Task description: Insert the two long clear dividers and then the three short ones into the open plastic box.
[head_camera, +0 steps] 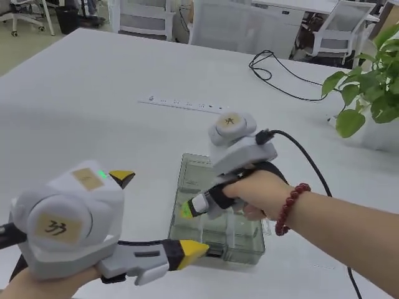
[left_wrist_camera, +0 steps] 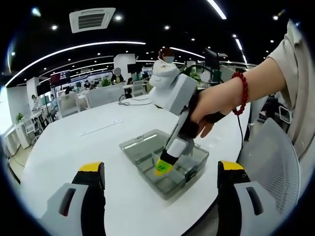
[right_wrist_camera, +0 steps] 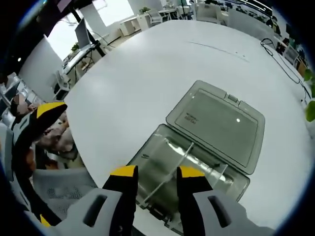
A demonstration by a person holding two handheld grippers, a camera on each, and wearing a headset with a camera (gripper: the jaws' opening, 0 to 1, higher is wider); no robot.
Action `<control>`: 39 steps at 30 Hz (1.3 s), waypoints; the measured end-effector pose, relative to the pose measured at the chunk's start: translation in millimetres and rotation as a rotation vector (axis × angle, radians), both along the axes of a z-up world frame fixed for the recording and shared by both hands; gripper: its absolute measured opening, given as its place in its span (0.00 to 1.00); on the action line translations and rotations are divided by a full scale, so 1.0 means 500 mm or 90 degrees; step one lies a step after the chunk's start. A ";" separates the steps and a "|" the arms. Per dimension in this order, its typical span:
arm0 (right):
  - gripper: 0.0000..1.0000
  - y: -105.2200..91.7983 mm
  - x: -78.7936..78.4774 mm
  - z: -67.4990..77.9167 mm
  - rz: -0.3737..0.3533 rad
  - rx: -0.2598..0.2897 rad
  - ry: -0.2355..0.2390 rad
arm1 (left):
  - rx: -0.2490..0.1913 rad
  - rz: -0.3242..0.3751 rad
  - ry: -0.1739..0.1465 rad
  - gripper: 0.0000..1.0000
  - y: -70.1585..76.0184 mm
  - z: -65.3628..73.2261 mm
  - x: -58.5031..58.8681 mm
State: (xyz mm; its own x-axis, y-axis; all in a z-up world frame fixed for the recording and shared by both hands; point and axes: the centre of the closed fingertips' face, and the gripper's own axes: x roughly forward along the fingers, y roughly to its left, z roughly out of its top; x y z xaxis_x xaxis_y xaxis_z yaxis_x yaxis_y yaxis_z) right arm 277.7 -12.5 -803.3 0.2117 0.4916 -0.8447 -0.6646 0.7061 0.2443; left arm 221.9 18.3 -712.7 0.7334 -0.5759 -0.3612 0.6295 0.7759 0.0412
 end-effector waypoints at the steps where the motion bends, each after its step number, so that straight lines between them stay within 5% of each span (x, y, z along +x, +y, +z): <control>1: 0.34 0.000 -0.002 0.002 0.012 0.001 -0.005 | 0.000 0.001 -0.001 0.97 0.000 0.001 0.000; 13: 0.40 -0.012 -0.017 0.023 0.144 -0.002 -0.074 | 0.000 0.000 -0.013 0.97 -0.006 0.012 -0.002; 39: 0.52 -0.110 -0.019 0.047 0.211 0.028 -0.107 | 0.003 0.001 -0.006 0.99 -0.009 0.010 0.000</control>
